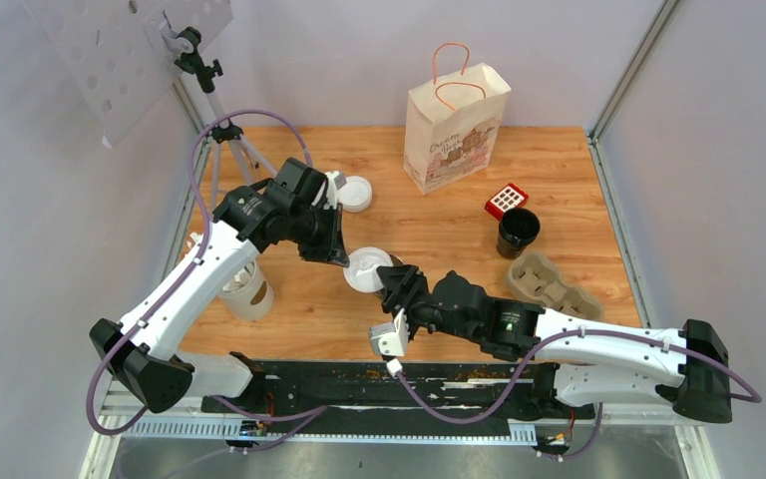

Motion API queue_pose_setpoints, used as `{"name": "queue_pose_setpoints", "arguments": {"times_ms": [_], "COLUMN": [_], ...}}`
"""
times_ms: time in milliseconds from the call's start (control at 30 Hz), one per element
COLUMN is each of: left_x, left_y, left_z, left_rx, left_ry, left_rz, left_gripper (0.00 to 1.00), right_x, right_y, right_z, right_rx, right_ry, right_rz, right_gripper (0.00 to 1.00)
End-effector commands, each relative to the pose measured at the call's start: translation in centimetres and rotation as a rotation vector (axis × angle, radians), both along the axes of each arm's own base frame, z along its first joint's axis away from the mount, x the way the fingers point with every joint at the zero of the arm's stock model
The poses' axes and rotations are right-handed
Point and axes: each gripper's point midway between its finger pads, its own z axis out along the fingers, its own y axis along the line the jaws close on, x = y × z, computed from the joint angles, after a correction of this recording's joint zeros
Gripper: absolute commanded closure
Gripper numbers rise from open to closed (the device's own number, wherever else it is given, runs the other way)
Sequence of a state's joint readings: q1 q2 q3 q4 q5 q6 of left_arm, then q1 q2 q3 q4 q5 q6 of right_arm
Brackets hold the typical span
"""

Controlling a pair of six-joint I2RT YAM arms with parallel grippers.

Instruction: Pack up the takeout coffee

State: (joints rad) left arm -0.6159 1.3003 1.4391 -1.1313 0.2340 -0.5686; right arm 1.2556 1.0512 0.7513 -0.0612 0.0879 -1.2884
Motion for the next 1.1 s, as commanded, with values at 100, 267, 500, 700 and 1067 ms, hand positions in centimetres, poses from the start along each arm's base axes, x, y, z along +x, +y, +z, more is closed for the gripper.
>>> {"name": "queue_pose_setpoints", "arguments": {"times_ms": [100,267,500,700,1067], "left_x": [-0.2,-0.2,1.4,1.0,-8.4], "left_y": [-0.6,-0.5,-0.2,-0.9,-1.2], "left_z": [1.5,1.8,5.8,12.1,12.1], "left_rx": [-0.057,-0.062,-0.045,-0.128,-0.318], "left_ry": [-0.033,-0.052,-0.287,-0.779,-1.108], "left_rz": [-0.003,-0.006,-0.162,-0.495,-1.102], "left_gripper": [1.0,0.96,0.53,0.51,0.3], "right_x": [-0.3,-0.3,-1.0,-3.7,-8.1], "right_y": [0.9,0.9,0.7,0.3,-1.4], "right_z": [1.0,1.1,2.3,2.8,5.4], "right_rx": [0.041,0.056,0.144,0.184,0.137], "right_ry": [0.0,0.028,0.22,0.588,0.829], "right_rz": [0.021,0.011,-0.037,0.016,0.176], "right_gripper": [0.57,0.88,0.96,0.95,0.96]}}
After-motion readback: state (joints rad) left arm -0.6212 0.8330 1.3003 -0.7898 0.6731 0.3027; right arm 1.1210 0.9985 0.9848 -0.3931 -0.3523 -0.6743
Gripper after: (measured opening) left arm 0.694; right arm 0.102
